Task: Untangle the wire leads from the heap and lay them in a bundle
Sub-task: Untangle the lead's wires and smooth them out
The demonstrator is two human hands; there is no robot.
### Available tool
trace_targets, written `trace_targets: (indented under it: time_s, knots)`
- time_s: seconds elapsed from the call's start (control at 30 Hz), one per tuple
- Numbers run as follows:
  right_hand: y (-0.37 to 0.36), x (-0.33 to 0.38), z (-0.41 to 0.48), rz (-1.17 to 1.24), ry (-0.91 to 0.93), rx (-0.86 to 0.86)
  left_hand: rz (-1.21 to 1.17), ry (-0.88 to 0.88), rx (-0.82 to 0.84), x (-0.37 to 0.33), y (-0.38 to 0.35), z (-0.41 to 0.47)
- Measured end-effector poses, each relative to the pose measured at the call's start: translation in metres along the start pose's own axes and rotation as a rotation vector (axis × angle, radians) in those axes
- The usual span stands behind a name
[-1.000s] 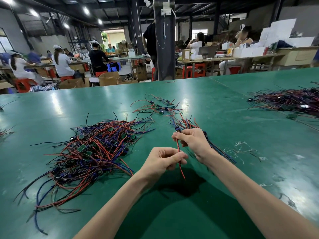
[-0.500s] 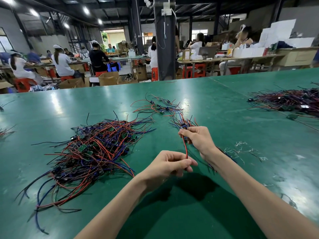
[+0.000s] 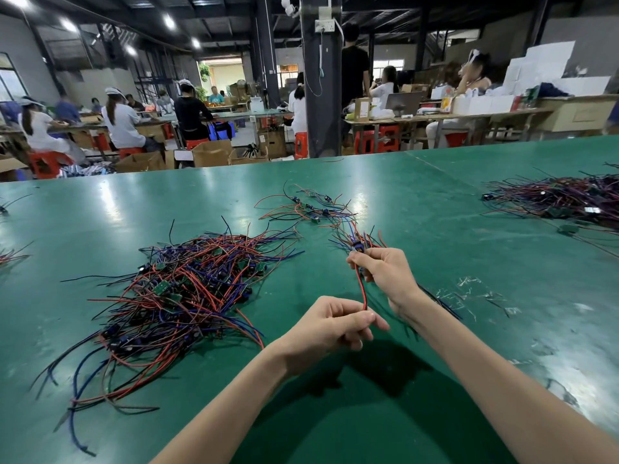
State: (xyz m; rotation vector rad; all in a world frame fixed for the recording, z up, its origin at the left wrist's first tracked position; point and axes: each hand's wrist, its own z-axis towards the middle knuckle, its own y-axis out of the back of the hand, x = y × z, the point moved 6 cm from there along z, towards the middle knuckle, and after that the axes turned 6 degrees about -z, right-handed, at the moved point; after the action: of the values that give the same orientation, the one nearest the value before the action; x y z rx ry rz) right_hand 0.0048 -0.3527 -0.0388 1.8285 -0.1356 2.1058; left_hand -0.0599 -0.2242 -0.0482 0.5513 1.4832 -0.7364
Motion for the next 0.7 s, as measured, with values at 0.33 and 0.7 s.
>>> trace_targets:
  time_s: [0.33, 0.7]
  knots:
    - [0.005, -0.001, 0.002, 0.058, -0.05, -0.005, 0.148, -0.09, -0.026, -0.009, -0.009, -0.003]
    - [0.004, -0.001, 0.001, 0.06, -0.044, -0.014, 0.085, 0.123, -0.018, 0.0, -0.014, -0.005]
